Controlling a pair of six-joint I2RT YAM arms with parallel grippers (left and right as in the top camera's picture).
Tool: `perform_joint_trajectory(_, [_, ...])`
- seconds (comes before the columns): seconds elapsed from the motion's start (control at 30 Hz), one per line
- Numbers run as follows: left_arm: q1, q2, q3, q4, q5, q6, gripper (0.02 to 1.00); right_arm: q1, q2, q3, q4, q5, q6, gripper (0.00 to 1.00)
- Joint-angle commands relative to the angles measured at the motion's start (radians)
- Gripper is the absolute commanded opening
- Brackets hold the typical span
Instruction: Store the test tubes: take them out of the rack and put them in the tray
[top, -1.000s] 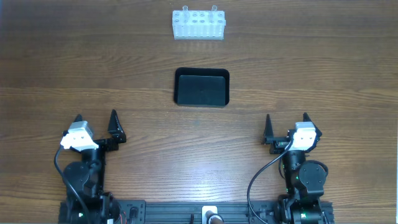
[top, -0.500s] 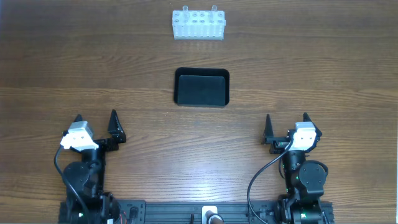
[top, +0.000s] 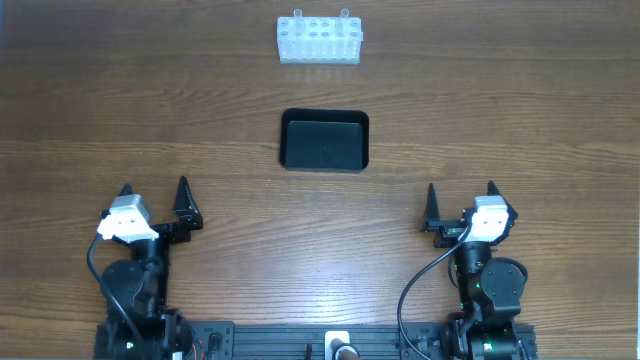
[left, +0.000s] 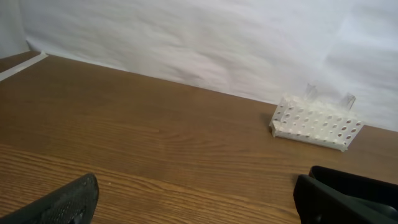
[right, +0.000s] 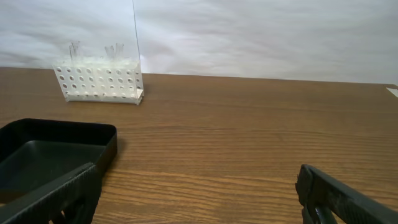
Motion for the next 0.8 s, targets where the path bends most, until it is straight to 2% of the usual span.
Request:
perform_joint_trajectory(0.03, [0.006,-0.008,-0.005,-0.002,0.013,0.015,0.996,-0.008,-0.009,-0.005,-0.003,-0.015,0.003,0.991])
perform_joint_trajectory(0.17, [0.006,-0.006,-0.005,0.002,-0.026,0.015,0.998,-0.008,-0.009,-0.005,-0.003,-0.015,0.003,0.991])
perform_joint_trajectory(0.47, [0.006,0.005,0.013,0.058,-0.026,0.015,0.998,-0.008,-0.009,-0.005,-0.003,-0.015,0.003,0.993])
perform_joint_trajectory(0.8, [-0.027,0.306,0.296,0.052,-0.016,0.014,0.998,-0.008,-0.009,-0.005,-0.003,-0.015,0.003,0.991])
